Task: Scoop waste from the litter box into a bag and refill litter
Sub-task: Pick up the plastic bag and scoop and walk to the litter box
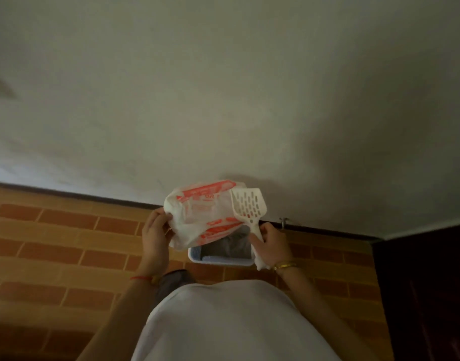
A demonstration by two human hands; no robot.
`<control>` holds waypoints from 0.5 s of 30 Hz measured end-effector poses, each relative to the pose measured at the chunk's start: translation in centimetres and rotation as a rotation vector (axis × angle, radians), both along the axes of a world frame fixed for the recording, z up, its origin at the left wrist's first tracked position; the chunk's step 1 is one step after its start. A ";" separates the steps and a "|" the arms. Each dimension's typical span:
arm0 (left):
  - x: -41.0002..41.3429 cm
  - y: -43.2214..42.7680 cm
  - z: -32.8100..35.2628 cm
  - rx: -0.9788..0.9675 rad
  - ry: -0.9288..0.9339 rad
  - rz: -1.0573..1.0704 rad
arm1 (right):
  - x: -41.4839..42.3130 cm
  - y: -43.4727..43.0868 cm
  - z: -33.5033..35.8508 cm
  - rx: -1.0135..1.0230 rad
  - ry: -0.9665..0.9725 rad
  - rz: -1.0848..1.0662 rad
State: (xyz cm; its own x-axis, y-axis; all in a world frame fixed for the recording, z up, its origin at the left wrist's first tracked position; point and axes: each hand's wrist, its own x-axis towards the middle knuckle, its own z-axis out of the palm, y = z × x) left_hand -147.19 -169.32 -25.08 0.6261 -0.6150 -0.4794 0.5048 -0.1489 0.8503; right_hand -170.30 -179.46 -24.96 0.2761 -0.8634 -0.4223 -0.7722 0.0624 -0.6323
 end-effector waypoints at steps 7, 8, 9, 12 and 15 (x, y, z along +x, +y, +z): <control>-2.2 1.9 -0.9 0.042 0.005 0.154 | -1.5 -1.1 -1.1 0.006 0.003 0.143; -2.3 2.2 -1.0 0.049 0.004 0.160 | -1.4 -1.1 -1.4 0.021 -0.002 0.146; -2.4 2.5 -0.9 0.057 0.007 0.174 | -1.2 -1.0 -1.7 0.038 -0.004 0.151; -2.2 2.9 -1.0 0.083 0.037 0.212 | -0.3 -0.8 -2.2 0.090 -0.035 0.179; -1.3 3.1 -1.9 0.120 0.082 0.247 | 1.0 -0.8 -2.7 0.105 -0.038 0.215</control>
